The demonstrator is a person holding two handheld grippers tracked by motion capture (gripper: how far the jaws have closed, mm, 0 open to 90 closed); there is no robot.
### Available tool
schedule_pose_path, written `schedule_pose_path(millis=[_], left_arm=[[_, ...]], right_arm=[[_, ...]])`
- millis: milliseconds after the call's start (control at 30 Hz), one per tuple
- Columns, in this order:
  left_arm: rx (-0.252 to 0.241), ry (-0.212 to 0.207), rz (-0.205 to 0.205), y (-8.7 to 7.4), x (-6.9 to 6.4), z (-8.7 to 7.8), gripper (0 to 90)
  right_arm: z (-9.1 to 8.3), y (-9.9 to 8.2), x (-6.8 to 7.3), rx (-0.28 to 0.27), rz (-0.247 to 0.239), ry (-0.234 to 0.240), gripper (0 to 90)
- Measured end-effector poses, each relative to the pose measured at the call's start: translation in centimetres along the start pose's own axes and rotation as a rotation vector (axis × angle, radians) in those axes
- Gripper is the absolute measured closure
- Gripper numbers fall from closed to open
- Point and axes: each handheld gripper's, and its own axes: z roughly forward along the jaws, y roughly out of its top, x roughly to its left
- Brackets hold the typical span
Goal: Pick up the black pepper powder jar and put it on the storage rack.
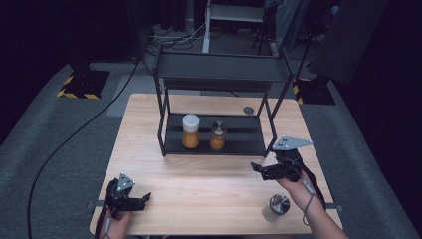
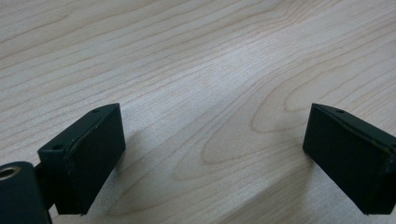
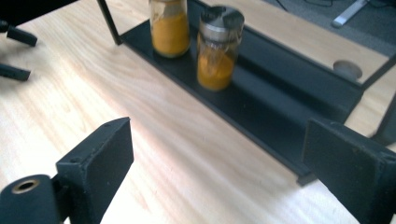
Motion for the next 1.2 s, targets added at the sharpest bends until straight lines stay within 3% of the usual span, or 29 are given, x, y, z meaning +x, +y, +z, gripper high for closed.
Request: schedule_pose_path(millis=[300,600,1200], left_arm=[[0.000,0.000,0.000,0.0,0.0,0.0,5.8],[0.000,0.000,0.000,0.0,0.0,0.0,5.8],[0.000,0.001,-0.001,0.0,0.0,0.0,5.8]], right_arm=[[-1.5,-2.1,1.1,0.015,0.002,-0.007,9.1],[-1.9,-3.8,2.0,0.026,0.009,0.007,9.1],[-2.4,-7.0,3.6,0.069,0.028,-0.017,9.1]])
